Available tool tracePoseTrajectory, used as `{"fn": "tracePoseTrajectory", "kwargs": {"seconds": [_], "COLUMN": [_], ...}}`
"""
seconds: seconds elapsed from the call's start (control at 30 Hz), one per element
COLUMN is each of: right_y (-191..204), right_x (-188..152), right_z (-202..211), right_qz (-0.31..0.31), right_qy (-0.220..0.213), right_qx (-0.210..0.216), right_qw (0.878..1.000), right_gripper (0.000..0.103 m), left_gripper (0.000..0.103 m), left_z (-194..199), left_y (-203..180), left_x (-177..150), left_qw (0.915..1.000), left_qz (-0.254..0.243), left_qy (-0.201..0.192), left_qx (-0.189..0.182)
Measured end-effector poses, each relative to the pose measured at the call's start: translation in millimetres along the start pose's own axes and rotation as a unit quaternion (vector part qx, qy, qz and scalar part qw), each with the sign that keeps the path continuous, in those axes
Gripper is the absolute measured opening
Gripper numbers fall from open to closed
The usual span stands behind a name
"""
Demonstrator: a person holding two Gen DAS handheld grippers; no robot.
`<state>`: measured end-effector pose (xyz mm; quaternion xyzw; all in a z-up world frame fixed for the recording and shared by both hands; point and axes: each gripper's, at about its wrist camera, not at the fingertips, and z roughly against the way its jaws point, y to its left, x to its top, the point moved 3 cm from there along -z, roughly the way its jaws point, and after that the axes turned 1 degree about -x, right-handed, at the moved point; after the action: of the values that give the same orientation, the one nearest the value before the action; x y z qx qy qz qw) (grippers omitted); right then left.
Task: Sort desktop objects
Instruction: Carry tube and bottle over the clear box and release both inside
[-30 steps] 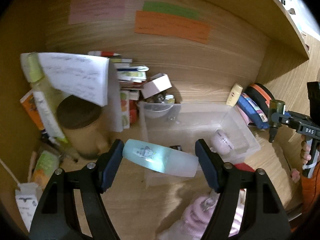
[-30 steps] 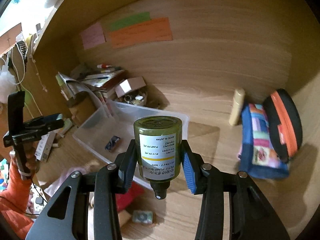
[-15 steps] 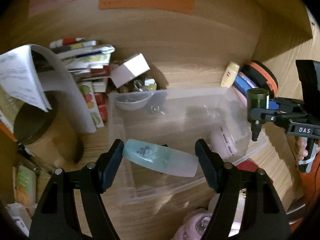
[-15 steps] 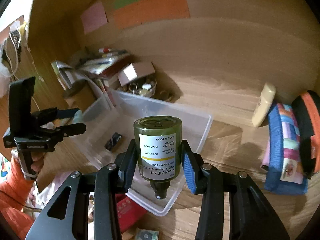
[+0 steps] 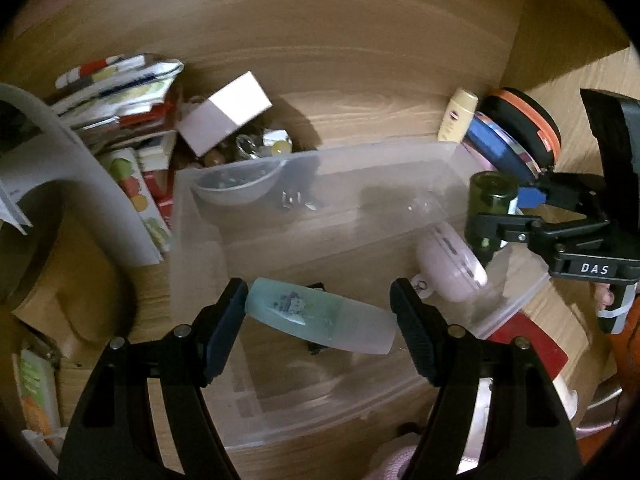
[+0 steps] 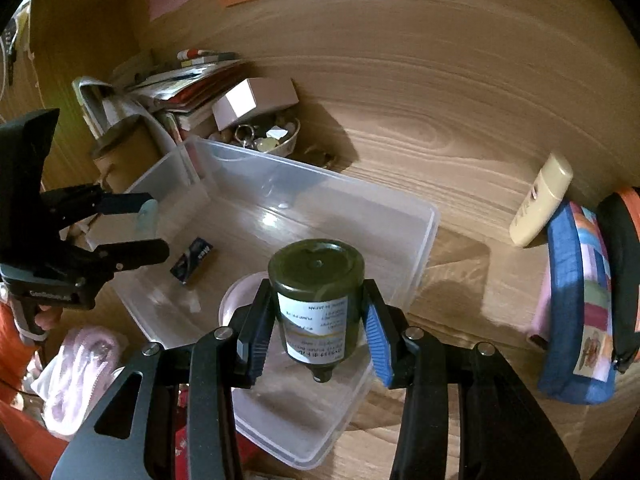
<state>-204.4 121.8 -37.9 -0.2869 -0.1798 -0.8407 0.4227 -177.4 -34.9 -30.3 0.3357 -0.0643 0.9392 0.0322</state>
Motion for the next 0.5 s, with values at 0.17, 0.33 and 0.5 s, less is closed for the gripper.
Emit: {"fn": "tracePoseTrajectory", "kwargs": {"seconds": [0.17,0.33,0.5], "right_y": [5.8,12.0,18.2], "right_x": [0.9,-1.0,-1.8], "right_z": [-5.2,-6.4,-1.2], "right_qz": [0.014,0.031,0.041], "right_qy": [0.004,0.006,0.0], "right_qx": [-0.012,-0.027,-0.043], "right_qw": [1.0,0.999,0.998], "right_gripper": [0.039,0.039,0.058], "left_gripper": [0.073,0.073,0.075], "left_z": [-2.8,-3.4,0.3], "left_y": [-3.5,-3.6,-4.0], "left_x": [-2.2,-2.1,-2.0], "left_qw": [0.9999,0.9999,0.9999], "left_qz": [-0.007,-0.007,-0.002], "left_qy": [0.005,0.01,0.013], "left_qx": [0.007,0.008,0.003]}}
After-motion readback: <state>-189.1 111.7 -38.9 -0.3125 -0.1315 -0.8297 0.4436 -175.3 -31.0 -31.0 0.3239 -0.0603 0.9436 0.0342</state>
